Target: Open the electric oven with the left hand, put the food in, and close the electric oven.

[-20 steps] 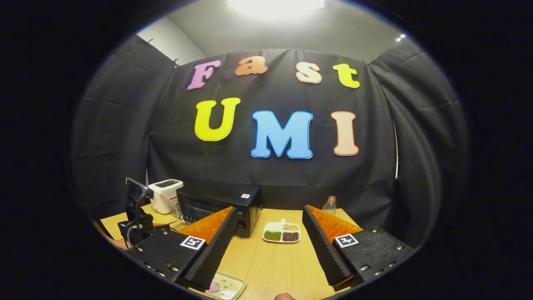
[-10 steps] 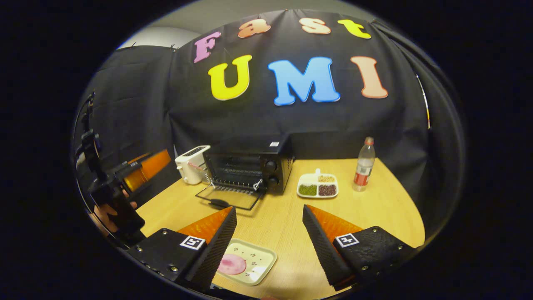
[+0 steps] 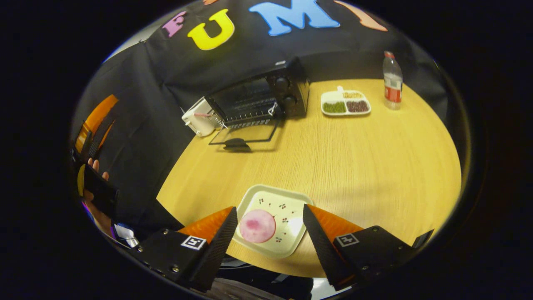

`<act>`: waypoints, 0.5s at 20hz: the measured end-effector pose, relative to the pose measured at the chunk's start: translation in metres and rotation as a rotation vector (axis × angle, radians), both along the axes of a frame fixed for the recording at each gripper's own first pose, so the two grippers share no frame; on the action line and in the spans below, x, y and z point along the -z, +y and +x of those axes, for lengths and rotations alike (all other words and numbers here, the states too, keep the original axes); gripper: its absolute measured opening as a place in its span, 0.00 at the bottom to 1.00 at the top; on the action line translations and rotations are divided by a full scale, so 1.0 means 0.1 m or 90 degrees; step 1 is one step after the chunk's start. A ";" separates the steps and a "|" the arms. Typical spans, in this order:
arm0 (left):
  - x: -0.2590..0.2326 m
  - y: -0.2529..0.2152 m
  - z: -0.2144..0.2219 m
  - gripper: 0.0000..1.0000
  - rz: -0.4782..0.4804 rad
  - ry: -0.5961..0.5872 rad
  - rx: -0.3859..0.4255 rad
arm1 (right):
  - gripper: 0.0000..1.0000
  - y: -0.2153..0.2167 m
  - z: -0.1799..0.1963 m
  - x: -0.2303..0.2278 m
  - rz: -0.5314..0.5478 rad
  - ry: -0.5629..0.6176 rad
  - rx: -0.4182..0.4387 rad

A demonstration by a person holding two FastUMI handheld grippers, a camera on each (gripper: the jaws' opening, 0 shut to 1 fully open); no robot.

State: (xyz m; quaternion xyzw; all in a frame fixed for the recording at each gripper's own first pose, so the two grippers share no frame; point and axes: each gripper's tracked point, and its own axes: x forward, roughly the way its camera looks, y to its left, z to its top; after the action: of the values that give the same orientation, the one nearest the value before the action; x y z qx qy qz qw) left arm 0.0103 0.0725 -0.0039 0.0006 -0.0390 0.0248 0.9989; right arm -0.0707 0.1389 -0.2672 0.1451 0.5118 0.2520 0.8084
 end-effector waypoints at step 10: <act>0.06 0.30 -0.22 0.99 -0.010 -0.002 -0.053 | 0.77 -0.20 -0.19 0.74 -0.050 0.216 0.051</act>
State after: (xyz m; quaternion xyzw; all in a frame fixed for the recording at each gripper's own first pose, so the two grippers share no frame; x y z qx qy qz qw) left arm -0.0115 0.1026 -0.0103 -0.0053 -0.0400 0.0664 0.9970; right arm -0.0892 0.1185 -0.3410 0.1744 0.6439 0.1712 0.7250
